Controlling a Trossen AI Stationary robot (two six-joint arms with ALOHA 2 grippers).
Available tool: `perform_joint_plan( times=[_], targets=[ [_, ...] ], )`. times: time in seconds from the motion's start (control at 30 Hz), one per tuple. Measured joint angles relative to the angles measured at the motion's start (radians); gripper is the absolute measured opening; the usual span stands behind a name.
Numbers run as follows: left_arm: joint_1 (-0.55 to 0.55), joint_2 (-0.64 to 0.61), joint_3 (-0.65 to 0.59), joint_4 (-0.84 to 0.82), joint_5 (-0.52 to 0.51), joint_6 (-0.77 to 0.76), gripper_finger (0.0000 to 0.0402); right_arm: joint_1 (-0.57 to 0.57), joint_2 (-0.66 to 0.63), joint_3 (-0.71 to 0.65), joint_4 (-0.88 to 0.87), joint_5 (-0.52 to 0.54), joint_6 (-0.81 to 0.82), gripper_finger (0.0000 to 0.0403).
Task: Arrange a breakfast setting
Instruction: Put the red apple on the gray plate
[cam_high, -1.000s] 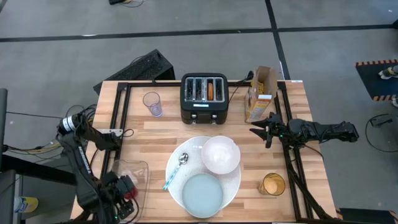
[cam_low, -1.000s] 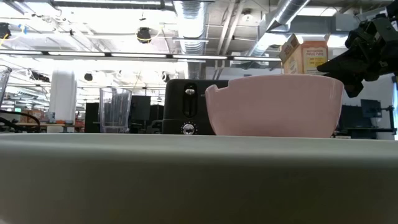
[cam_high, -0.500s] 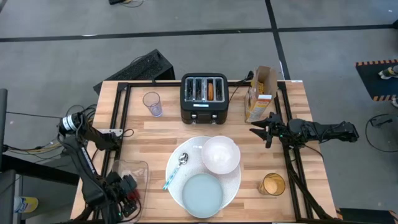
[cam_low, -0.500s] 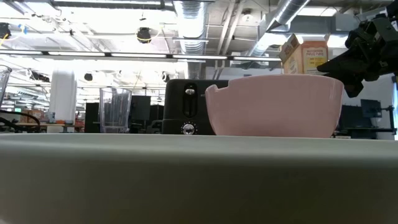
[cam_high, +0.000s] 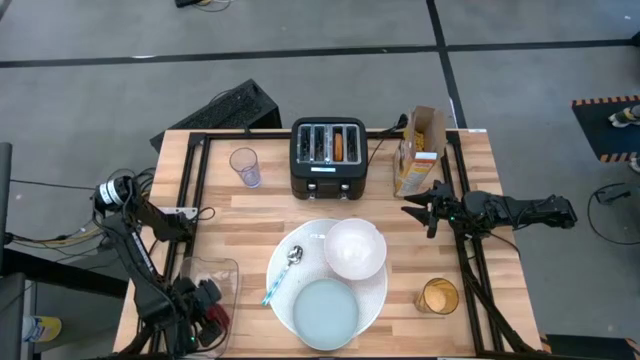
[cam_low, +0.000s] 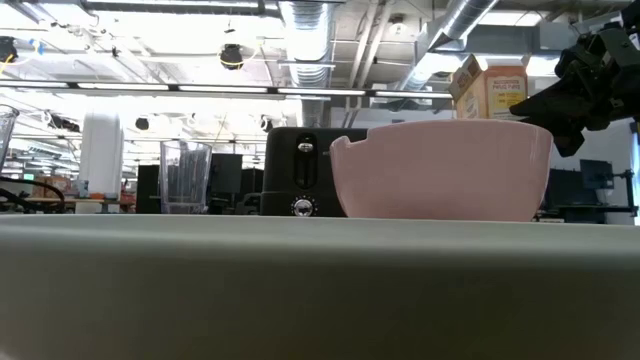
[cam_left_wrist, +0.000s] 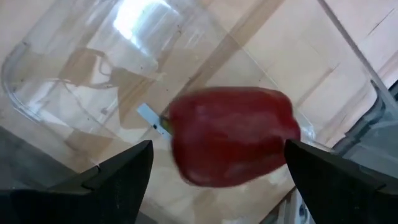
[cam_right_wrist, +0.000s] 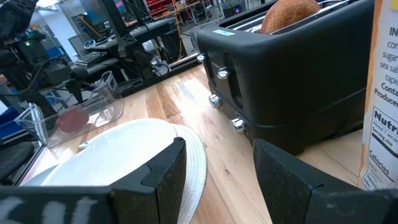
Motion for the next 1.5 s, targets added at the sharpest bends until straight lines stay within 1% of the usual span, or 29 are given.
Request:
perform_joint_plan(
  times=[0.13, 0.23, 0.33, 0.4, 0.6, 0.7, 0.77, 0.9, 1.0, 1.17, 1.33, 1.43, 1.5],
  targets=[
    [0.000, -0.001, 0.000, 0.019, 0.029, -0.020, 0.0348, 0.000, 0.000, 0.000, 0.000, 0.000, 0.000, 0.0208],
    [0.000, -0.014, 0.004, 0.030, 0.062, -0.088, 0.0348, 0.000, 0.000, 0.000, 0.000, 0.000, 0.000, 0.0208],
    [0.000, -0.045, 0.010, 0.030, 0.068, -0.169, 0.0348, 0.000, 0.000, 0.000, 0.000, 0.000, 0.000, 0.0208],
    [0.000, -0.070, 0.010, 0.027, 0.050, -0.253, 0.0348, 0.000, 0.000, 0.000, 0.000, 0.000, 0.000, 0.0208],
    [0.001, -0.112, 0.011, 0.028, -0.090, -0.416, 0.0348, 0.000, 0.000, 0.000, 0.000, 0.000, 0.000, 0.0208],
    [0.004, -0.110, 0.011, 0.039, -0.092, -0.502, 0.0348, 0.000, 0.000, 0.000, 0.000, 0.000, 0.000, 0.0208],
    [0.004, -0.108, 0.011, 0.035, -0.078, -0.538, 0.0348, 0.000, 0.000, 0.000, 0.000, 0.000, 0.000, 0.0208],
    [0.004, -0.108, 0.011, 0.032, -0.039, -0.663, 0.0348, 0.000, 0.000, 0.000, 0.000, 0.000, 0.000, 0.0208],
    [0.003, -0.108, 0.011, 0.043, -0.034, -0.681, 0.0348, 0.000, 0.000, 0.000, 0.000, 0.000, 0.000, 0.0208],
    [0.005, -0.107, 0.011, 0.046, -0.053, -0.692, 0.0348, 0.000, 0.000, 0.000, 0.000, 0.000, 0.000, 0.0208],
    [0.011, -0.107, 0.011, 0.025, -0.032, -0.694, 0.0348, 0.000, 0.000, 0.000, 0.000, 0.000, 0.000, 0.0208],
    [0.011, -0.107, 0.011, 0.024, -0.048, -0.611, 0.0348, 0.000, 0.000, 0.000, 0.000, 0.000, 0.000, 0.0208],
    [0.011, -0.107, 0.011, 0.024, -0.092, -0.489, 0.0348, 0.000, 0.000, 0.000, 0.000, 0.000, 0.000, 0.0208]
  ],
)
